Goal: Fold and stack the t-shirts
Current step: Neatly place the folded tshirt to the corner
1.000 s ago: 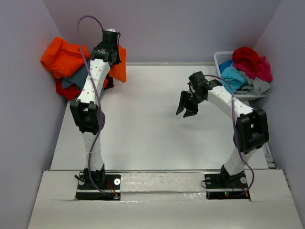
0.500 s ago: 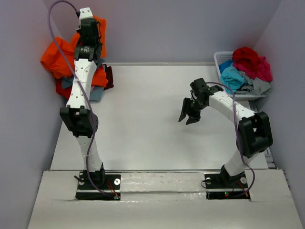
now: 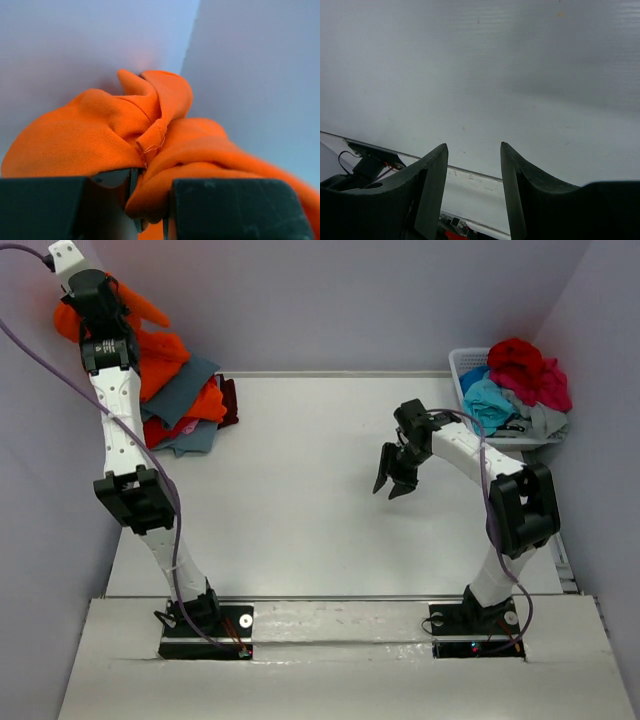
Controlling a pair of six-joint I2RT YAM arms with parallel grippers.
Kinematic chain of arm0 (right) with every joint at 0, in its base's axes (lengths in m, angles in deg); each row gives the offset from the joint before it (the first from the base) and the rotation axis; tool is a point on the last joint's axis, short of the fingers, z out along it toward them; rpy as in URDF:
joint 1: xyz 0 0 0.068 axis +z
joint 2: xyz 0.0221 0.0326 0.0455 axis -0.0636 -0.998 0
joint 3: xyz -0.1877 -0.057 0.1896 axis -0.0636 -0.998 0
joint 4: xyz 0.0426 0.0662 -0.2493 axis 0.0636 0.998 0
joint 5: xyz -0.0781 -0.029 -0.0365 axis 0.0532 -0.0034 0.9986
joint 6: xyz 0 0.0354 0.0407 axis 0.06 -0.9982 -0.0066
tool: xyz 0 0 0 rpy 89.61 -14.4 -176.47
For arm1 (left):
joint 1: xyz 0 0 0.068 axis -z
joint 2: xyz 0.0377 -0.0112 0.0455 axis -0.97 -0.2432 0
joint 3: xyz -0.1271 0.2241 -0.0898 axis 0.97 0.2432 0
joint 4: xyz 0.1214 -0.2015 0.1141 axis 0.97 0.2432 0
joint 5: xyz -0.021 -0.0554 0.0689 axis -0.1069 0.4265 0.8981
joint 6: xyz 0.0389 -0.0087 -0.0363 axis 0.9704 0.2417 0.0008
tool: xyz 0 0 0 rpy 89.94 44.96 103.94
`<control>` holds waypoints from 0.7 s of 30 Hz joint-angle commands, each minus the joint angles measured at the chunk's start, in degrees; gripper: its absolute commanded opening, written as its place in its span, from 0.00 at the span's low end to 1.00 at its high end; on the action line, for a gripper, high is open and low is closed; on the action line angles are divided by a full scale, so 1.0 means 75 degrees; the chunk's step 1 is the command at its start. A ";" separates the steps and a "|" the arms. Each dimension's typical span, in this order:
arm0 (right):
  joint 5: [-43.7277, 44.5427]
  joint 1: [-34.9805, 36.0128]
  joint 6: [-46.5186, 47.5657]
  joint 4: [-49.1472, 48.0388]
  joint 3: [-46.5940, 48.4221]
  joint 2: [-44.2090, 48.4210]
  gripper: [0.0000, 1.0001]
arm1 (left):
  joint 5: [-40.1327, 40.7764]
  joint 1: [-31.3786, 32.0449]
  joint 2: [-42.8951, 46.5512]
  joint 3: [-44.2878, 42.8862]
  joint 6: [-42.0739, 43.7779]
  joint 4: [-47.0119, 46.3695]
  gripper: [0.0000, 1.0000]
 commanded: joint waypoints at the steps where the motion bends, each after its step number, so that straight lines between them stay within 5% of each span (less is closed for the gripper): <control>1: -0.0032 0.0046 0.0094 0.0376 0.0552 -0.0409 0.52 | -0.0665 -0.0086 -0.0350 0.0155 -0.0623 -0.0478 0.06; 5: -0.0091 0.0116 0.0212 0.0587 0.0868 -0.0725 0.52 | -0.1434 -0.0249 -0.1077 -0.0079 -0.1381 0.0259 0.06; 12: -0.0337 0.0187 0.0329 0.0552 0.0880 -0.1077 0.51 | -0.2236 0.0030 -0.0129 0.3247 -0.2111 -0.0888 0.06; 17: -0.0372 0.0257 0.0457 0.0529 0.0787 -0.1276 0.51 | -0.2341 0.0182 -0.0175 0.3239 -0.1784 -0.0737 0.06; 21: -0.0419 0.0257 0.0493 0.0482 0.0786 -0.1370 0.51 | -0.2530 0.0861 -0.0432 0.2046 -0.0579 -0.0163 0.06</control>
